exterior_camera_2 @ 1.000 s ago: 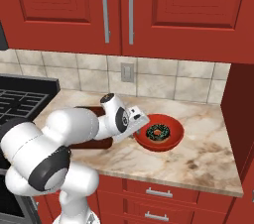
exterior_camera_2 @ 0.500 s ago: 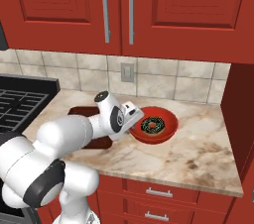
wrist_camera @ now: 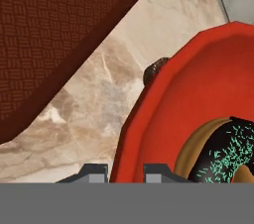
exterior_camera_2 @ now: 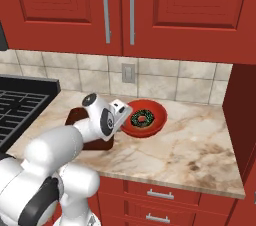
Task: Place the bowl with donut and the cupcake onto the tray.
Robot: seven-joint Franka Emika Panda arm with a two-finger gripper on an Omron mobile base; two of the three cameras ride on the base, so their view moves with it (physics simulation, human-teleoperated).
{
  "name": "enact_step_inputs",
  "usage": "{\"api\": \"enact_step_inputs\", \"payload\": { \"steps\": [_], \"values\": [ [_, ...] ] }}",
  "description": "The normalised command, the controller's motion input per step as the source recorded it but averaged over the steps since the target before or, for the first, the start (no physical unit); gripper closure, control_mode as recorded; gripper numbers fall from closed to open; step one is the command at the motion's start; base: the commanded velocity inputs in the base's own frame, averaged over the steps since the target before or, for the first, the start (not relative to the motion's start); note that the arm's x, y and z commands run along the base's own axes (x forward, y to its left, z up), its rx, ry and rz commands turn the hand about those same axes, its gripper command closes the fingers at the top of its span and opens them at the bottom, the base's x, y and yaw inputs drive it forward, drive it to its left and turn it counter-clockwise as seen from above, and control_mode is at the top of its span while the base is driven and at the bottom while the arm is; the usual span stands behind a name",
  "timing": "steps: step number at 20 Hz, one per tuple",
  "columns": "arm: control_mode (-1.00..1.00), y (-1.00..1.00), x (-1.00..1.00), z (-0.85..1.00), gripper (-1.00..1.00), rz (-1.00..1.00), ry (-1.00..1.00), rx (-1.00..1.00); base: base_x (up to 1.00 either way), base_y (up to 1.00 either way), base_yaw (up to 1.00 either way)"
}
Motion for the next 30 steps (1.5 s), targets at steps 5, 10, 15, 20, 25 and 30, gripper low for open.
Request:
{"api": "enact_step_inputs", "payload": {
  "steps": [5,10,15,20,25,30],
  "values": [
    [-1.0,0.52,0.0,0.04,1.0,0.19,0.0,-0.01,0.0,0.0,0.0],
    [-1.0,0.56,0.09,0.1,1.0,0.2,0.0,0.0,0.0,0.0,0.0],
    [-1.0,0.41,0.09,0.06,1.0,0.21,0.01,0.0,0.0,0.0,0.0],
    [-1.0,0.42,0.1,0.0,1.0,0.22,0.01,0.0,0.0,0.0,0.0],
    [-1.0,0.36,0.09,0.0,1.0,0.19,0.02,0.0,0.0,0.0,0.0],
    [-1.0,0.24,0.13,-0.01,1.0,0.18,0.04,0.0,0.0,0.0,0.0]
  ]
}}
